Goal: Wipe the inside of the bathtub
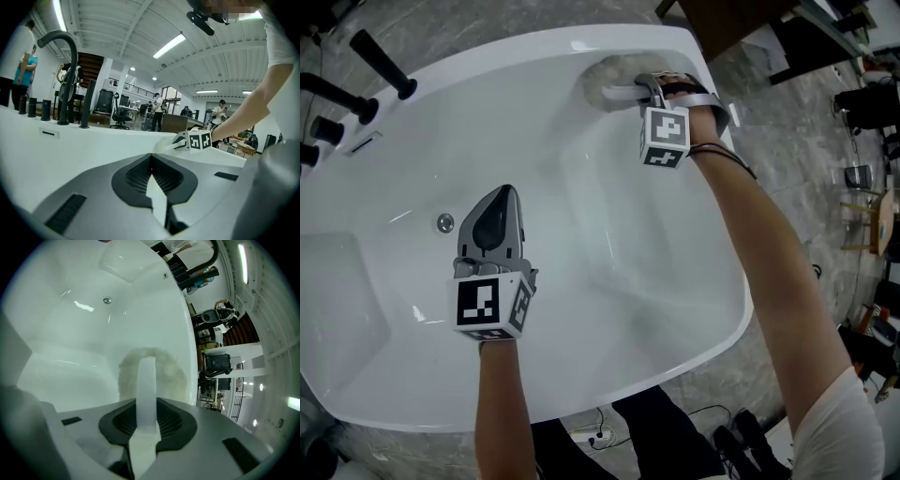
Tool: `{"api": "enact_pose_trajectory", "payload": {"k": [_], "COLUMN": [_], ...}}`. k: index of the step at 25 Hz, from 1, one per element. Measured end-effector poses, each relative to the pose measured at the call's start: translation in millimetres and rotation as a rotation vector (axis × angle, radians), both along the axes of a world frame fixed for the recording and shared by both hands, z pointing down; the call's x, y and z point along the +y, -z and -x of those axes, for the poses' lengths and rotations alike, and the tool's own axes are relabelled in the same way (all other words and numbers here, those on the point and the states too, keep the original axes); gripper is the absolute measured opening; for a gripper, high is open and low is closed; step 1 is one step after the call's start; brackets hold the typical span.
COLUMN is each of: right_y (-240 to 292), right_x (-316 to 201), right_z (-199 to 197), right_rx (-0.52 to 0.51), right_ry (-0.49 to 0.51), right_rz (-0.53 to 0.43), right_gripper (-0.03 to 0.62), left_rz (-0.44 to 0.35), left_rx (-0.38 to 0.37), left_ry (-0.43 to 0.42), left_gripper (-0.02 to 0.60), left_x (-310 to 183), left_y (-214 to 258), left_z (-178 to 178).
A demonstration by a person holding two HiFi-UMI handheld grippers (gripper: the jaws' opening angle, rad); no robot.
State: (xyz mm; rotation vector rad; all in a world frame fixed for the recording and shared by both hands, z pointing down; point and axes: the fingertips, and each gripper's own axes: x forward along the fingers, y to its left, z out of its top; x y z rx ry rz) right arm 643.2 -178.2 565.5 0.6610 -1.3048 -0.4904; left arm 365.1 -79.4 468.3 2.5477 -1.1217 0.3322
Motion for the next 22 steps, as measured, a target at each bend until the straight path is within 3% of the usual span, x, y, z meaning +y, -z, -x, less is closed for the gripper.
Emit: {"api": "enact_pose_trajectory", "payload": {"k": [10,22], "right_y": [-34,-77], "right_x": [7,13], "right_z": [-22,1], "right_rx": [0.042,0.075], "right_ry": [0.012,0.049], "right_rz": [0.022,0.058], "right_gripper": [0.095,0.095], "left_rz": [0.001,0.010], "left_rx": [-0.002,-0.021], "left_ry": [-0.027,0.002], "left_gripper": [0.008,0.008], "left_x": [10,17], "left_y": [-27,-59], "left_z": [-14,27]}}
